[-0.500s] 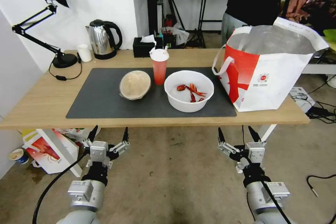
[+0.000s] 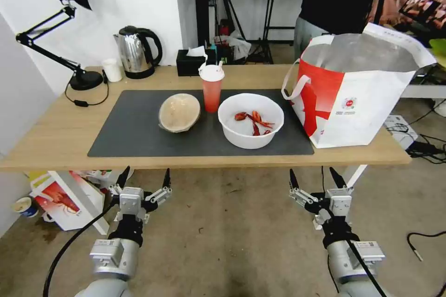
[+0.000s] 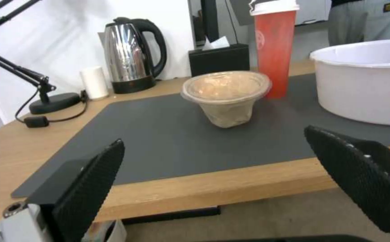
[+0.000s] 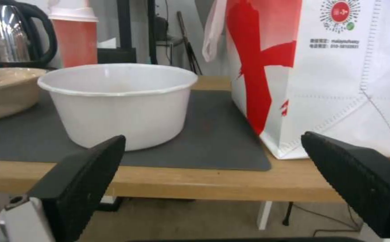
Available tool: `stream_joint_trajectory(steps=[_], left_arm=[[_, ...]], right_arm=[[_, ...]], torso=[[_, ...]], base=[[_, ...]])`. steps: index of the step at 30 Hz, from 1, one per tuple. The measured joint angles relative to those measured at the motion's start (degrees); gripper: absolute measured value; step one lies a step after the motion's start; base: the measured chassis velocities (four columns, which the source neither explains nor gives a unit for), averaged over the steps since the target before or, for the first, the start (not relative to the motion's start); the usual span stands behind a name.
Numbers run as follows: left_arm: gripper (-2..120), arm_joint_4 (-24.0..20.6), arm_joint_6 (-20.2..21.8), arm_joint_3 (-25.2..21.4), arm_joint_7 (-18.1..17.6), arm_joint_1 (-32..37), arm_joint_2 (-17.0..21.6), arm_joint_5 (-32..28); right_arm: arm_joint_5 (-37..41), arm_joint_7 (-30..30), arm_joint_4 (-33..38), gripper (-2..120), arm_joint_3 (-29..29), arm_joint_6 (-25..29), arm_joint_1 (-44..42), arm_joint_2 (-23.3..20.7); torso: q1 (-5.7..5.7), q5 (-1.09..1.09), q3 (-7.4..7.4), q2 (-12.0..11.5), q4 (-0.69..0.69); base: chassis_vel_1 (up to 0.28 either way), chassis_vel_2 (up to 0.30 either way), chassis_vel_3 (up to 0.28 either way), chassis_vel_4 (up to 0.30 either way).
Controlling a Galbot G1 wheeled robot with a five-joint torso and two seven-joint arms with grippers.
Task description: Pick up the trash from the table and place it into the takeout bag.
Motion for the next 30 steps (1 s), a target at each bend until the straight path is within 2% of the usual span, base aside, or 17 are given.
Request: stream_joint_trajectory(steps=[2,6,7,9,10,12,15,16,20,21,23,24,26,28,30], left_arm=[[100,0.0,0.0,0.0,0.0,0.0,0.0,0.0],[100,0.0,0.0,0.0,0.0,0.0,0.0,0.0],[100,0.0,0.0,0.0,0.0,0.0,0.0,0.0],[100,0.0,0.0,0.0,0.0,0.0,0.0,0.0],[100,0.0,0.0,0.0,0.0,0.0,0.0,0.0],[100,0.0,0.0,0.0,0.0,0.0,0.0,0.0],[100,0.0,0.0,0.0,0.0,0.0,0.0,0.0],[100,0.0,0.0,0.0,0.0,0.0,0.0,0.0],[100,0.0,0.0,0.0,0.0,0.0,0.0,0.0],[100,0.0,0.0,0.0,0.0,0.0,0.0,0.0],[100,0.0,0.0,0.0,0.0,0.0,0.0,0.0],[100,0.0,0.0,0.0,0.0,0.0,0.0,0.0],[100,0.0,0.0,0.0,0.0,0.0,0.0,0.0],[100,0.0,0.0,0.0,0.0,0.0,0.0,0.0],[100,0.0,0.0,0.0,0.0,0.0,0.0,0.0]], right_arm=[[0.7,0.2,0.0,100,-0.5,-0.9,0.7,-1.0],[5.3,2.0,0.9,100,-4.1,-7.0,5.6,-7.6],[5.3,2.0,0.9,100,-4.1,-7.0,5.6,-7.6],[7.0,2.6,1.3,100,-5.5,-9.2,8.0,-11.2],[7.5,2.8,1.4,100,-6.0,-10.0,8.5,-11.9],[8.2,3.1,1.6,100,-6.6,-10.9,9.1,-12.9],[12.0,4.5,2.7,100,-9.2,-15.6,12.8,-18.0],[12.0,4.5,2.7,100,-9.2,-15.6,12.8,-18.0],[17.5,6.6,4.4,100,-13.2,-22.7,18.3,-25.7],[17.5,6.6,4.4,100,-13.2,-22.7,18.3,-25.7],[19.1,7.3,5.1,100,-14.2,-24.6,20.3,-28.7],[19.9,7.6,5.9,100,-14.5,-25.6,21.0,-30.0],[21.0,8.3,7.1,100,-14.7,-26.7,22.0,-31.7],[23.7,9.5,9.9,100,-14.7,-29.2,24.6,-35.8],[24.9,9.9,10.5,100,-14.6,-29.8,25.7,-37.2]], torso=[[0.00,-0.01,0.00,0.0,0.00],[0.00,0.01,0.00,0.0,0.04],[0.00,0.01,0.00,0.0,0.04],[0.00,-0.02,0.00,0.0,0.07],[0.00,0.01,0.00,0.0,0.00],[0.00,0.01,0.00,0.0,-0.01],[0.00,-0.01,0.00,0.0,0.04],[0.00,-0.01,0.00,0.0,0.04],[0.00,0.00,0.00,0.0,0.03],[0.00,0.00,0.00,0.0,0.03],[0.01,-0.01,0.00,0.0,0.05],[0.01,0.06,0.01,0.0,0.00],[0.00,0.01,0.01,0.0,0.00],[0.00,-0.07,0.00,0.0,0.05],[0.00,0.01,0.00,0.0,0.03]], base=[[0.000,0.000,0.000,0.000],[0.000,0.000,0.000,0.000],[0.000,0.000,0.000,0.000],[0.000,0.000,0.000,0.000],[0.000,0.000,0.000,0.000],[0.000,0.000,0.000,0.000],[0.000,0.000,0.000,0.000],[0.000,0.000,0.000,0.000],[0.000,0.000,0.000,0.000],[0.000,0.000,0.000,0.000],[0.000,0.000,0.000,0.000],[0.000,0.000,0.000,0.000],[0.000,0.000,0.000,0.000],[0.000,0.000,0.000,0.000],[0.000,0.000,0.000,0.000]])
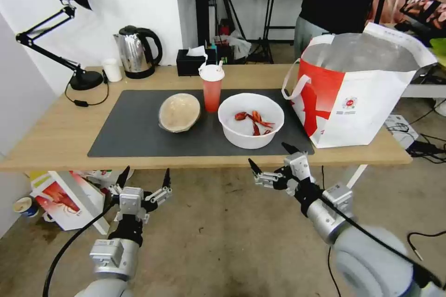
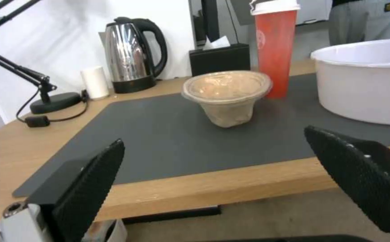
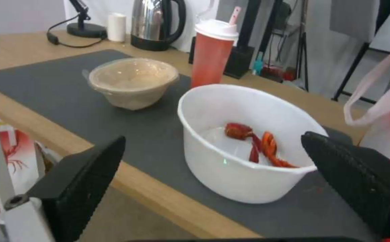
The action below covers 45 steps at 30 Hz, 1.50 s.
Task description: Pick up the trash from the table and place it into the takeout bag.
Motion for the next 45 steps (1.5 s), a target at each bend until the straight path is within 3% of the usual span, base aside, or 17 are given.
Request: stream_joint_trajectory(steps=[16,24,30,37,39,40,42,45], left_arm=[[100,0.0,0.0,0.0,0.0,0.0,0.0,0.0],[100,0.0,0.0,0.0,0.0,0.0,0.0,0.0],[100,0.0,0.0,0.0,0.0,0.0,0.0,0.0],[100,0.0,0.0,0.0,0.0,0.0,0.0,0.0],[100,0.0,0.0,0.0,0.0,0.0,0.0,0.0],[100,0.0,0.0,0.0,0.0,0.0,0.0,0.0],[100,0.0,0.0,0.0,0.0,0.0,0.0,0.0],[100,0.0,0.0,0.0,0.0,0.0,0.0,0.0]], right_arm=[[1.7,-1.0,0.0,100,0.8,2.6,4.3,-2.7],[8.3,-10.0,-7.0,100,-1.4,9.5,16.4,-6.5],[13.7,-14.0,-10.7,100,-4.2,10.2,25.7,-9.1],[20.6,-20.8,-16.9,100,-9.8,4.6,40.0,-12.3],[23.7,-23.8,-19.0,100,-12.2,-1.3,45.6,-12.9],[23.7,-23.8,-19.0,100,-12.2,-1.3,45.6,-12.9],[27.4,-25.6,-20.8,100,-15.6,-9.1,51.6,-12.9],[28.1,-27.1,-22.5,100,-18.5,-11.0,54.9,-12.6]], torso=[[0.00,-0.03,0.00,0.0,-0.01],[0.00,-0.01,0.00,0.0,0.01],[0.00,-0.02,0.00,0.0,0.00],[0.00,-0.02,0.00,0.0,0.01],[0.00,-0.03,0.00,0.0,-0.01],[0.00,-0.03,0.00,0.0,-0.01],[0.00,-0.02,0.00,0.0,0.00],[0.00,-0.04,0.00,0.0,0.00]], base=[[0.000,0.000,0.000,0.000],[0.000,0.000,0.000,0.000],[0.000,0.000,0.000,0.000],[0.000,0.000,0.000,0.000],[0.000,0.000,0.000,0.000],[0.000,0.000,0.000,0.000],[0.000,0.000,0.000,0.000],[0.000,0.000,0.000,0.000]])
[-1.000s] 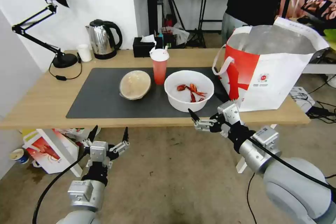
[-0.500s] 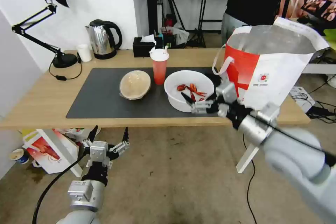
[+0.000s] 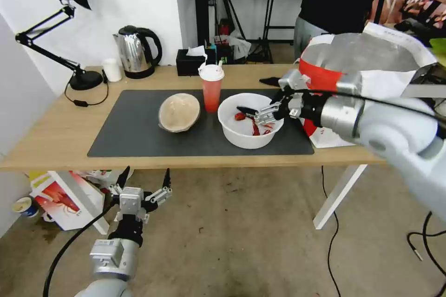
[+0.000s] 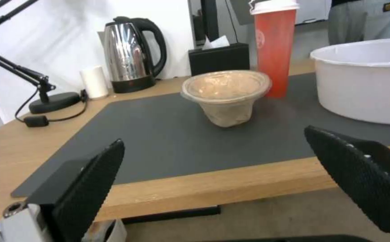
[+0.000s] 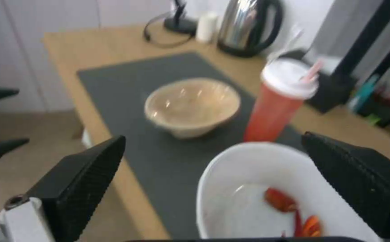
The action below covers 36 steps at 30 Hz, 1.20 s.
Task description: Pick up the trash from the table and place it into the takeout bag.
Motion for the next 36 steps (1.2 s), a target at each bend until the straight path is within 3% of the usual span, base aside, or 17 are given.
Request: stream_joint_trajectory(steps=[8,16,36], left_arm=[[100,0.0,0.0,0.0,0.0,0.0,0.0,0.0],[100,0.0,0.0,0.0,0.0,0.0,0.0,0.0],[100,0.0,0.0,0.0,0.0,0.0,0.0,0.0]], right_arm=[[-6.8,-5.1,-5.4,100,-8.4,-0.3,6.4,1.2],[-13.6,-10.7,-7.6,100,-11.1,1.7,8.4,0.2],[-13.0,-11.4,-8.7,100,-16.7,1.0,13.3,-1.2]], torso=[[0.00,0.03,0.00,0.0,0.00],[-0.01,0.01,0.00,0.0,0.00],[-0.01,0.01,0.00,0.0,-0.01]], base=[[0.000,0.000,0.000,0.000],[0.000,0.000,0.000,0.000],[0.000,0.000,0.000,0.000]])
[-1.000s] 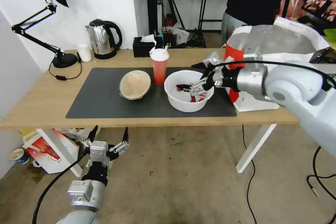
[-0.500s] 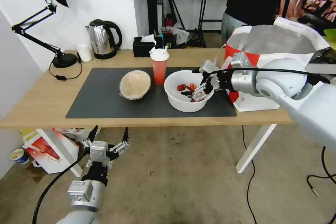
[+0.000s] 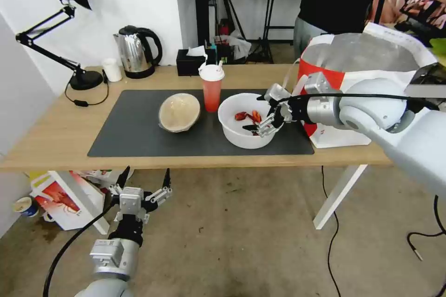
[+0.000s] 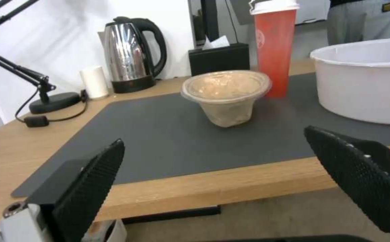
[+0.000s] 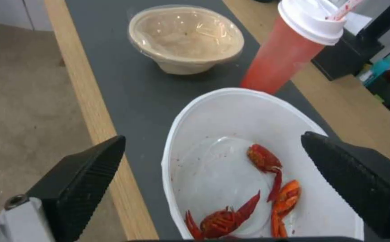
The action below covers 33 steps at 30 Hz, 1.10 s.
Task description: Pick up the trash from the table and place it into the takeout bag.
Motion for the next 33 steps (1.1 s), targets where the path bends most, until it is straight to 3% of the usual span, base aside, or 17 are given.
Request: stream_joint_trajectory(steps=[33], left_arm=[[100,0.0,0.0,0.0,0.0,0.0,0.0,0.0]], right_arm=[[0.0,1.4,-7.5,100,-10.0,-0.9,7.7,6.9]], torso=[[0.00,0.00,0.00,0.0,0.00]], base=[[0.000,0.000,0.000,0.000]])
